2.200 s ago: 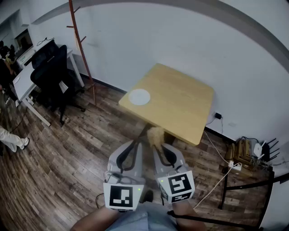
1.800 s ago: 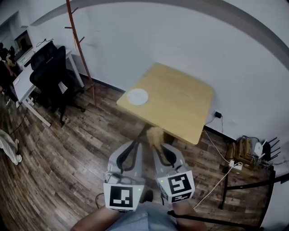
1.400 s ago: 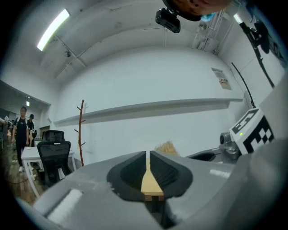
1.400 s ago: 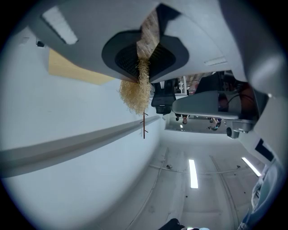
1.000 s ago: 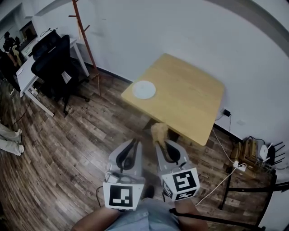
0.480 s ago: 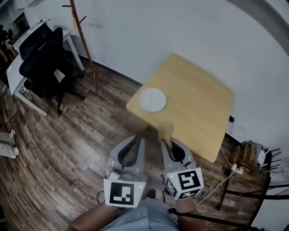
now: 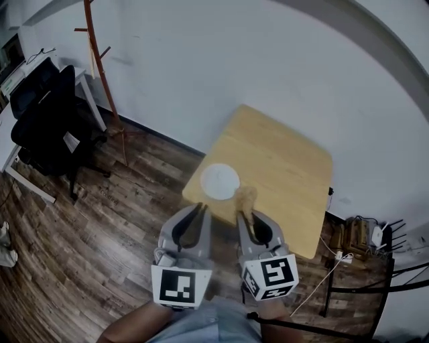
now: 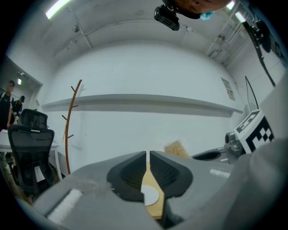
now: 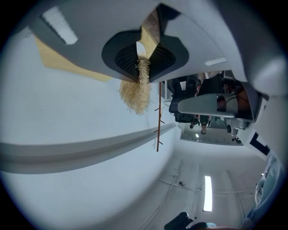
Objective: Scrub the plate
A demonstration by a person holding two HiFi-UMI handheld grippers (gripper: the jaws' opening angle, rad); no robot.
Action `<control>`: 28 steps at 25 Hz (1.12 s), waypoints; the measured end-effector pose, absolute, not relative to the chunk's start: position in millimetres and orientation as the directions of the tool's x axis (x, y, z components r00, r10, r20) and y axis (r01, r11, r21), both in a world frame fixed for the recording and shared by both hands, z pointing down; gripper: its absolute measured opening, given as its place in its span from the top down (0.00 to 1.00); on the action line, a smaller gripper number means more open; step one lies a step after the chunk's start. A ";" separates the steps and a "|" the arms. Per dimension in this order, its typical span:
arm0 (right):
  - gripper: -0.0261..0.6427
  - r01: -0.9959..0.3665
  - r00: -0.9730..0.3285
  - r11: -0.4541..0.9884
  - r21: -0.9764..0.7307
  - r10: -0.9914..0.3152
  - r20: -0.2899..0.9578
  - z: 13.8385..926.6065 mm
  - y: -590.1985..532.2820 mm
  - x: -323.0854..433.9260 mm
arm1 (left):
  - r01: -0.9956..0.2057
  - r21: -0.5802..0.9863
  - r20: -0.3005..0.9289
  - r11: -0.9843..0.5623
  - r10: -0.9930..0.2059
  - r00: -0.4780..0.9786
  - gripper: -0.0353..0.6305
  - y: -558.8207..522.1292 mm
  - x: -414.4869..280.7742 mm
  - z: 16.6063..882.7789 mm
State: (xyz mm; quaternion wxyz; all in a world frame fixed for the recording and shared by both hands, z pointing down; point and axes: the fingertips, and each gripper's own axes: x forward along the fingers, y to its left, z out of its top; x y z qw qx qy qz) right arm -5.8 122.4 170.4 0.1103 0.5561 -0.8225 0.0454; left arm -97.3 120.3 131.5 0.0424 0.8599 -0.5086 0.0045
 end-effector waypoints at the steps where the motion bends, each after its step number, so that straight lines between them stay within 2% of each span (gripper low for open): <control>1: 0.90 -0.929 -0.346 0.366 0.051 -0.910 0.227 168.5 119.9 -5.7 | -0.869 0.068 0.048 -0.489 -0.869 0.493 0.88 117.1 -97.3 131.0; 14: 0.90 -0.958 -0.271 0.285 0.029 -0.933 0.238 182.2 100.7 15.6 | -0.825 0.078 0.110 -0.559 -0.818 0.564 0.88 84.8 -74.0 156.6; 28: 0.90 -0.948 -0.315 0.312 -0.058 -0.907 0.280 209.0 17.7 58.1 | -0.851 0.038 0.232 -0.524 -0.824 0.518 0.88 9.1 -36.7 185.7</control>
